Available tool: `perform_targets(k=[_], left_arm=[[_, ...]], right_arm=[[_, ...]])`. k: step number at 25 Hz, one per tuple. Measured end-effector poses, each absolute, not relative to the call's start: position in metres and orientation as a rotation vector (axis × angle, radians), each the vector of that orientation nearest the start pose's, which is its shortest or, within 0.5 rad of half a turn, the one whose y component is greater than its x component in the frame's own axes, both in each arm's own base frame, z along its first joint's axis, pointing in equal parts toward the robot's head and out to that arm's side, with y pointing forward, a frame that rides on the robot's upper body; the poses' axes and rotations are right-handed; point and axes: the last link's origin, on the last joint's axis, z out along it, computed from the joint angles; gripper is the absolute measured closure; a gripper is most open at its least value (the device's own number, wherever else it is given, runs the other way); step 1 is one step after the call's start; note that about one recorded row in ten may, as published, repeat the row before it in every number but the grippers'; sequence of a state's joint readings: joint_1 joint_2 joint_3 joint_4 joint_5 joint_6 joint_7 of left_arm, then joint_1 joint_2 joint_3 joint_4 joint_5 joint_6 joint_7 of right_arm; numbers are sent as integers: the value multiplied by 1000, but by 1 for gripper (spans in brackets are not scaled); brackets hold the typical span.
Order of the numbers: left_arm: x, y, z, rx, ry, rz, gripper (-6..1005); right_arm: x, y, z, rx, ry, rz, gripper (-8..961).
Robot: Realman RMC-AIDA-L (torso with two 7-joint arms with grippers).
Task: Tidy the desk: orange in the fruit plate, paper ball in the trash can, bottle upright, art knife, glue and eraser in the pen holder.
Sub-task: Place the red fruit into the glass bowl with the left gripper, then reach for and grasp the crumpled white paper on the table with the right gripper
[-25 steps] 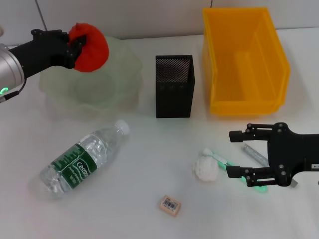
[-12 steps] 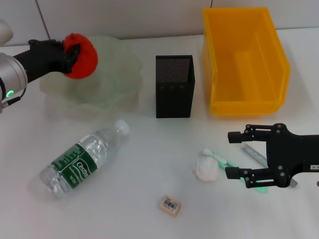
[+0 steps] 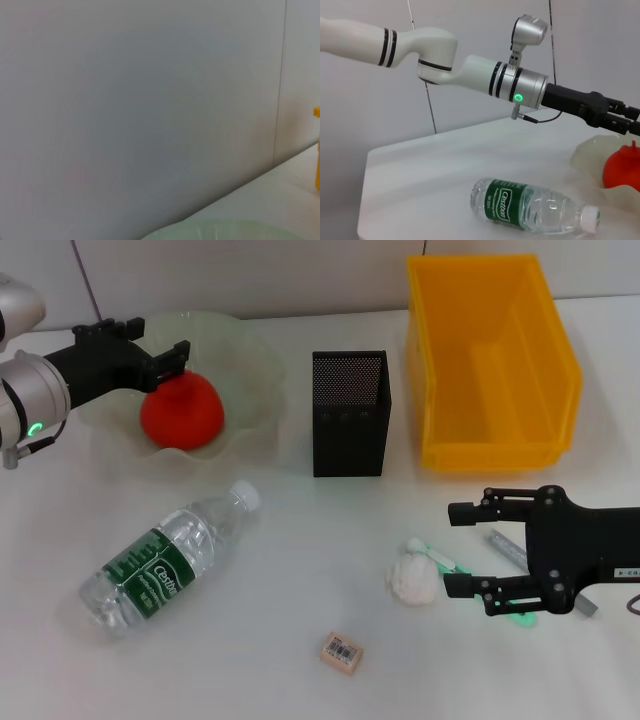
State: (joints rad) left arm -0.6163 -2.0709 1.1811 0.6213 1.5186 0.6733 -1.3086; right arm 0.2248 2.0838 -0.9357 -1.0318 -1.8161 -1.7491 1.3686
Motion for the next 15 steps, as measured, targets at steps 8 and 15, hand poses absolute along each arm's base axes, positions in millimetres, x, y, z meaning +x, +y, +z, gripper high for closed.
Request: perform_targets(k=[8, 15], left_arm=[[-243, 431, -15, -2233, -535, -395, 245], [-238, 425, -17, -2287, -530, -443, 191]], right_arm=[[268, 259, 31, -2804, 367, 718, 240], [269, 259, 32, -2800, 369, 715, 242]])
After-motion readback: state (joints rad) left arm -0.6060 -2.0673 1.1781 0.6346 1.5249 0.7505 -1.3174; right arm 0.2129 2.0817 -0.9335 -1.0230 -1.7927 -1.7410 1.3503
